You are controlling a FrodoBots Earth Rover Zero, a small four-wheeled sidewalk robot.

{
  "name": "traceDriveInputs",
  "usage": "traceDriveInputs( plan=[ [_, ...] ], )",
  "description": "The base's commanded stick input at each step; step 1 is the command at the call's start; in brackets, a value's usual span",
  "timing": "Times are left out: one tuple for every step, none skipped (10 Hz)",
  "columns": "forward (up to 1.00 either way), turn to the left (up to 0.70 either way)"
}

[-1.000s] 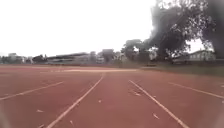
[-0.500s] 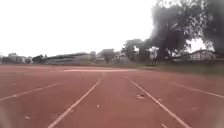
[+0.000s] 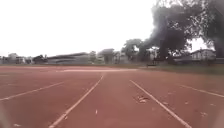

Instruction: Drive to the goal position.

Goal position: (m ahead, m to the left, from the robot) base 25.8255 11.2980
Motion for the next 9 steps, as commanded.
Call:
traceDriveInputs(
  plan=[
    [0.45,0.0],
    [0.45,0.0],
    [0.45,0.0],
    [0.45,0.0],
    [0.45,0.0],
    [0.45,0.0],
    [0.45,0.0],
    [0.45,0.0],
    [0.45,0.0]
  ],
)
